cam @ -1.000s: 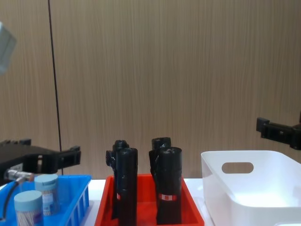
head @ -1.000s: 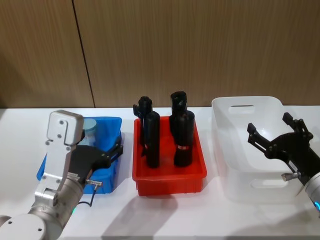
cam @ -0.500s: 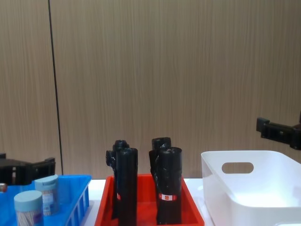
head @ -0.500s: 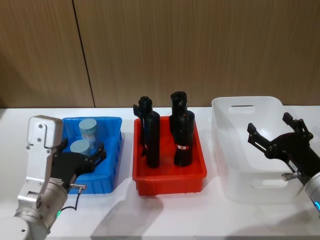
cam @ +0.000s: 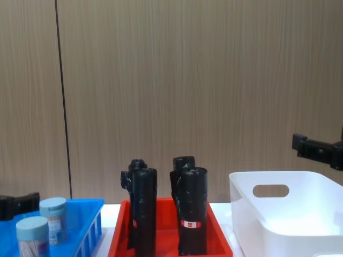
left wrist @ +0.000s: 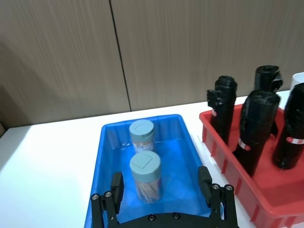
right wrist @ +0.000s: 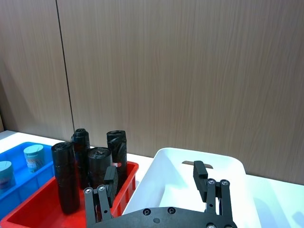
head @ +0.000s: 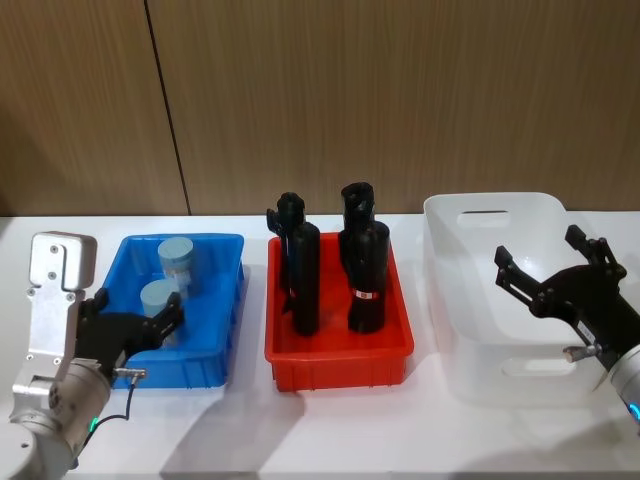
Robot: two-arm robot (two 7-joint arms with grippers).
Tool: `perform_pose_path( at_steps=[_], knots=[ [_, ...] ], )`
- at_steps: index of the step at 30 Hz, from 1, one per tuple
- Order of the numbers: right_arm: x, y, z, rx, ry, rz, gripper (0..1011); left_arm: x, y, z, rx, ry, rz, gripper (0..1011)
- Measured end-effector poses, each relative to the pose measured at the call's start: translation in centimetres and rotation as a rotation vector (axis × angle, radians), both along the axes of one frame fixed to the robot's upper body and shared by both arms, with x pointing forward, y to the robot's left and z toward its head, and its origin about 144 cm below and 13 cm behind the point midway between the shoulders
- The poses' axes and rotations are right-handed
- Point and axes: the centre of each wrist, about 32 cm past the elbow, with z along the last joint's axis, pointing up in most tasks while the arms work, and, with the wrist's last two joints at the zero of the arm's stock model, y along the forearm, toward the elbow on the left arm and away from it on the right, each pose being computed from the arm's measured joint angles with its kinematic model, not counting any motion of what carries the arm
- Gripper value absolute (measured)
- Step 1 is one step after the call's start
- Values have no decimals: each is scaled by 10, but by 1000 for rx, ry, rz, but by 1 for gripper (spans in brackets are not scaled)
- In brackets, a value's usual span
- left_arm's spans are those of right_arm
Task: Pick the cotton swabs from the blue box and place them into the white box.
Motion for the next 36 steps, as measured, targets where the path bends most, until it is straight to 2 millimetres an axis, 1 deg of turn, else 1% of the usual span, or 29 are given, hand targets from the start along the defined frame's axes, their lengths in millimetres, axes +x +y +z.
perform_pose_path(
  at_steps=[8,21,24,25,36],
  knots=[
    [0,0,0,0,0,0,1002,8,8,-2,-26,33,22,1004],
    [0,0,0,0,0,0,1002,29,19,-3,-54,85,24,1004],
    [0,0,0,0,0,0,1002,38,21,-3,-60,100,16,1004],
    [0,0,0,0,0,0,1002,38,21,-3,-60,100,16,1004],
    [0,0,0,0,0,0,1002,63,25,-4,-81,146,-9,1004]
  ],
)
